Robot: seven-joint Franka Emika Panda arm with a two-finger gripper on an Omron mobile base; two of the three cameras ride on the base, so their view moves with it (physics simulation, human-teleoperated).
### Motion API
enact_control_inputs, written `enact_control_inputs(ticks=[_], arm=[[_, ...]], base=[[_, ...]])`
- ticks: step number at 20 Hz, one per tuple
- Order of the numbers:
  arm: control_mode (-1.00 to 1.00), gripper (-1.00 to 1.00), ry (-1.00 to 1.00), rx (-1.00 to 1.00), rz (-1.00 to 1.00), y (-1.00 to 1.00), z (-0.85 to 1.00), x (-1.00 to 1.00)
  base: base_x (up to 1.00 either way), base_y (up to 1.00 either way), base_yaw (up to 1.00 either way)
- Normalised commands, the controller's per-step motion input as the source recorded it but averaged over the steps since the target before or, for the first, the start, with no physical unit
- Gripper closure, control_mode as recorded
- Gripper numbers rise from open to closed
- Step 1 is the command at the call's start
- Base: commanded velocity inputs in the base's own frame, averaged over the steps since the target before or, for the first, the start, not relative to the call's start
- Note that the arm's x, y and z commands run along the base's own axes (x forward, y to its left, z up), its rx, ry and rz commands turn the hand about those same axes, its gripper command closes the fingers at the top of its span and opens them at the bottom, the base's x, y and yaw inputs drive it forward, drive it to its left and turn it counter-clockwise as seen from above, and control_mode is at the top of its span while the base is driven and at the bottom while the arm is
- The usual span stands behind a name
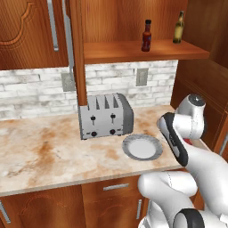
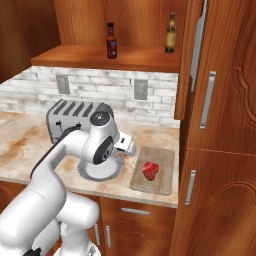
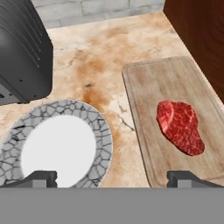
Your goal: Pick the steak from the plate and place it on the cutting board. Then pick the condiment bottle from the cabinet and place it next to the cutting board.
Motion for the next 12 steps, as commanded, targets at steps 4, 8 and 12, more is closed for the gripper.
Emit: enact_control_inputs(ticks=[4, 8, 12], arm=[[-1.0, -1.0, -0.01, 0.11, -0.03, 0.15, 0.19, -0.1], [-1.0, -1.0, 0.0, 0.11, -0.06, 0.21, 0.18, -0.13], [-1.0, -1.0, 0.0, 0.1, -0.09, 0.3, 0.16, -0.19]], base=[[0.0, 0.0, 0.0], [0.0, 0.0, 0.0], [0.0, 0.0, 0.0]])
